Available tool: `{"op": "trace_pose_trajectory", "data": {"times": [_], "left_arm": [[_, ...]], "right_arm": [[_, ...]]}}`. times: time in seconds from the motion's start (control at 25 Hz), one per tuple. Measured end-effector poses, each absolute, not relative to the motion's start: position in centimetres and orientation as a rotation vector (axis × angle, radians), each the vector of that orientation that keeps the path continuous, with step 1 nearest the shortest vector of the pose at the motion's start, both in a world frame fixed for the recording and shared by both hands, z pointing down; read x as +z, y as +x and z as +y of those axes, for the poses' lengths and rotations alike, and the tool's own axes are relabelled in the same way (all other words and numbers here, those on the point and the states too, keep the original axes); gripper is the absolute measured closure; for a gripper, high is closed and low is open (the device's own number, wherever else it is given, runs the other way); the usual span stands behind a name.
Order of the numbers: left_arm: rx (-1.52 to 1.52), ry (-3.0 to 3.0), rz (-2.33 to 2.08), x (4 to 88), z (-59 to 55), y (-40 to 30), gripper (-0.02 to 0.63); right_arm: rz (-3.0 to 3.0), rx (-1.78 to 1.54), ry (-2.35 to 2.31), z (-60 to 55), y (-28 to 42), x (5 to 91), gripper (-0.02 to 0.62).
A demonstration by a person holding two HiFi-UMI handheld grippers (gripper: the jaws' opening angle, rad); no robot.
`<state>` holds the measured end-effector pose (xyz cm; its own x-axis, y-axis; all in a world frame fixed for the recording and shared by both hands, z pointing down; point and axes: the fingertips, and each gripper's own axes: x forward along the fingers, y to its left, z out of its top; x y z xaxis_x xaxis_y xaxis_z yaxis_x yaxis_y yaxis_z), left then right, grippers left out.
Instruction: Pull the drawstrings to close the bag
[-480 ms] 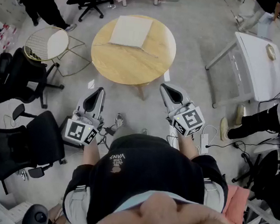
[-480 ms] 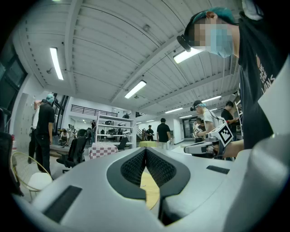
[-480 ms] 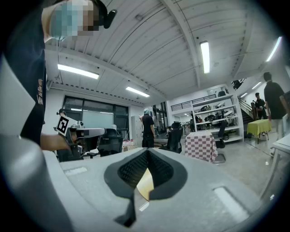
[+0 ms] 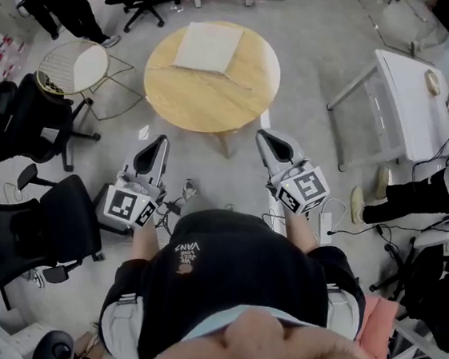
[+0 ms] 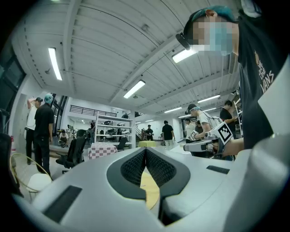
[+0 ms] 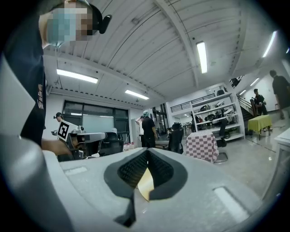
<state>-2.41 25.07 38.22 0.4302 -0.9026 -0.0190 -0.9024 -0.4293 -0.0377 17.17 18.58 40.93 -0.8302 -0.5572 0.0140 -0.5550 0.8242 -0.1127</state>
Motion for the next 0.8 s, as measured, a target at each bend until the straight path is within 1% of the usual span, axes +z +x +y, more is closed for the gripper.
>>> {"op": "trace_pose_trajectory", "data": {"times": [0.28, 0.8], "left_arm": [[-0.014, -2.624, 1.685, 38.9, 24.4, -3.5, 0.600], [-0.049, -2.646, 1.648, 40.4, 18.3, -9.4, 0.600]], "right_arm": [[2.972, -0.202, -0.908, 17.7, 16.4, 41.1, 0.597], [2.970, -0.240, -0.957, 12.5, 10.8, 42.0, 0.597]]}}
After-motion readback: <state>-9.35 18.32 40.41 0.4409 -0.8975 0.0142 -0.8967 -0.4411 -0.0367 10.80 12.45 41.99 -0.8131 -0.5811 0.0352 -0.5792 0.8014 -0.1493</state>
